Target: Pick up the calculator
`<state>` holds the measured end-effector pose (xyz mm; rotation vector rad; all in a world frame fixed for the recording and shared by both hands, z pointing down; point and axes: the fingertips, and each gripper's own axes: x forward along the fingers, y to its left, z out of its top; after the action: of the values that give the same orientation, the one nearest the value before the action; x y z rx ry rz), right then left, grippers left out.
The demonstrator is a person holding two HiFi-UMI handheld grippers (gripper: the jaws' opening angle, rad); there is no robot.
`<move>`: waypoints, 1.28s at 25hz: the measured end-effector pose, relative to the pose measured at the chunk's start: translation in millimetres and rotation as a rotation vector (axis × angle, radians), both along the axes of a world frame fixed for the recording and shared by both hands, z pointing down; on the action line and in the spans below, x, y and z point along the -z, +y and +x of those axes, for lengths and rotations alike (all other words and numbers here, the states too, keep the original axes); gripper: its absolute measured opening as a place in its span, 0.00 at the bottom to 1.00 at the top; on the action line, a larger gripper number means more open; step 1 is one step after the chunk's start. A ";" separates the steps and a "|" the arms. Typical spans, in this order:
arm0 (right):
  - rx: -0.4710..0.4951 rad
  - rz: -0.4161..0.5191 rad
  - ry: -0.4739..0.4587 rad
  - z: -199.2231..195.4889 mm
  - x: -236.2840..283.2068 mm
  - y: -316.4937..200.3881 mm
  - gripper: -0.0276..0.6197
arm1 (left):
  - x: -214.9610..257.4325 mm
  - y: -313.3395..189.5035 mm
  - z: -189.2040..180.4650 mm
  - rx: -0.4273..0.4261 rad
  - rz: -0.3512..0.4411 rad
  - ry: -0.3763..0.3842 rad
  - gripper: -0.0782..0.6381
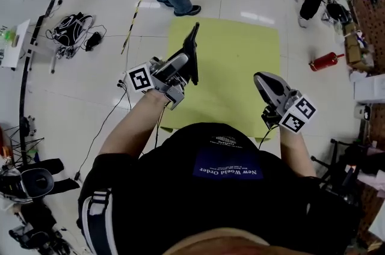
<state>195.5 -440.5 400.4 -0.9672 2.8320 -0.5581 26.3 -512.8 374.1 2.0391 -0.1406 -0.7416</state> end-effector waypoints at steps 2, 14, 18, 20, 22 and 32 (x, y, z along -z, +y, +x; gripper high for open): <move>0.001 0.000 -0.018 -3.0 7.7 1.0 0.02 | 5.6 10.9 -14.0 0.012 0.003 0.014 0.87; -0.001 0.003 -0.026 -25.6 22.3 -8.3 0.02 | 26.2 49.6 -64.1 0.035 0.047 0.042 0.87; -0.009 0.002 -0.042 -23.1 24.7 -13.0 0.02 | 29.2 55.6 -59.1 0.026 0.056 0.048 0.87; -0.020 0.002 -0.047 -21.6 25.8 -15.4 0.02 | 30.1 56.8 -56.5 0.021 0.060 0.046 0.87; -0.030 -0.005 -0.044 -21.2 25.0 -18.1 0.02 | 31.8 56.2 -55.6 0.016 0.062 0.048 0.87; -0.030 -0.004 -0.026 -21.7 25.3 -22.0 0.02 | 36.8 52.5 -51.0 0.001 0.070 0.054 0.87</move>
<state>173.8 -462.5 375.1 -0.9936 2.7905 -0.5696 -24.6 -460.3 337.2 2.0829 -0.0860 -0.8110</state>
